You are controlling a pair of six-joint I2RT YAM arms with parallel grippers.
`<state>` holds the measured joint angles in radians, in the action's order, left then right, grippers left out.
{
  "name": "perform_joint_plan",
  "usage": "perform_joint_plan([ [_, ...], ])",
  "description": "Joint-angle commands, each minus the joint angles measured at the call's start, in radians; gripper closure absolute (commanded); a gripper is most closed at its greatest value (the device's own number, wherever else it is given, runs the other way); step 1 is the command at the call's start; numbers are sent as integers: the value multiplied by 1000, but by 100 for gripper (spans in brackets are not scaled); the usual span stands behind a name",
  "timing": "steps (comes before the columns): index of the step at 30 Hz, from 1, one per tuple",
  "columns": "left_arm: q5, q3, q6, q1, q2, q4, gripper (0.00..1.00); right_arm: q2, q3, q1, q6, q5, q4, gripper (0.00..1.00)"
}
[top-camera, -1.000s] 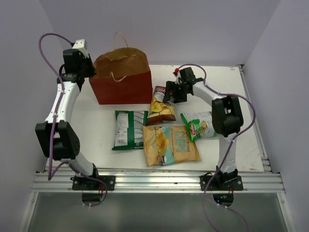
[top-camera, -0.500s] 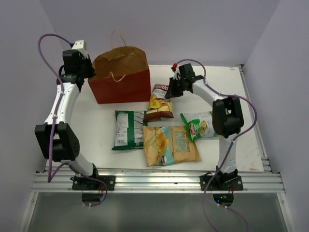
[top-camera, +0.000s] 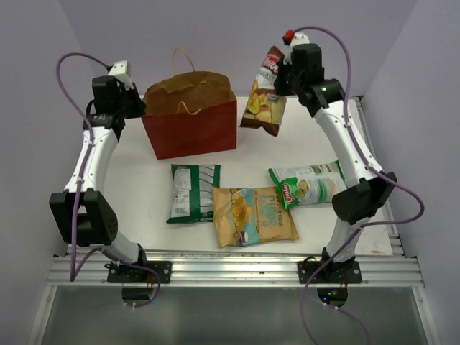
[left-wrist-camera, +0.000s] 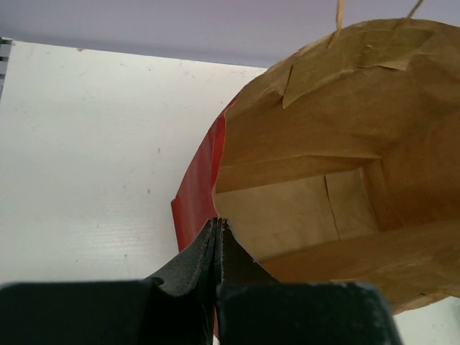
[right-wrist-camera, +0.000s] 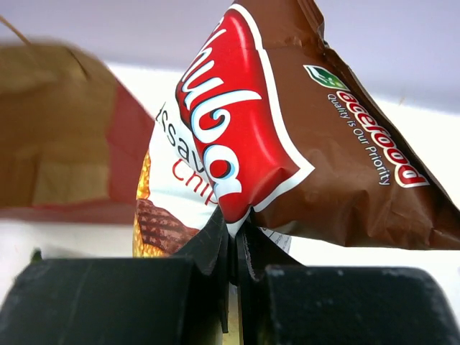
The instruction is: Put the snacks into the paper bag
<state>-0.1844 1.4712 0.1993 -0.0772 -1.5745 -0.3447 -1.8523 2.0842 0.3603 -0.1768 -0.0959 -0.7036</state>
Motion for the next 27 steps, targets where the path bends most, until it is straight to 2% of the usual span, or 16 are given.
perform_joint_plan([
  [1,-76,-17,12,23,54,16,100,59,102,19,54,-77,74,100],
  [7,-98,-44,6,95,77,4,100,42,224,94,143,-188,228,100],
  [15,-113,-72,12,146,103,3,100,-74,411,137,149,-145,348,100],
  [27,-104,-87,15,165,136,-22,100,-183,327,144,94,-51,464,100],
])
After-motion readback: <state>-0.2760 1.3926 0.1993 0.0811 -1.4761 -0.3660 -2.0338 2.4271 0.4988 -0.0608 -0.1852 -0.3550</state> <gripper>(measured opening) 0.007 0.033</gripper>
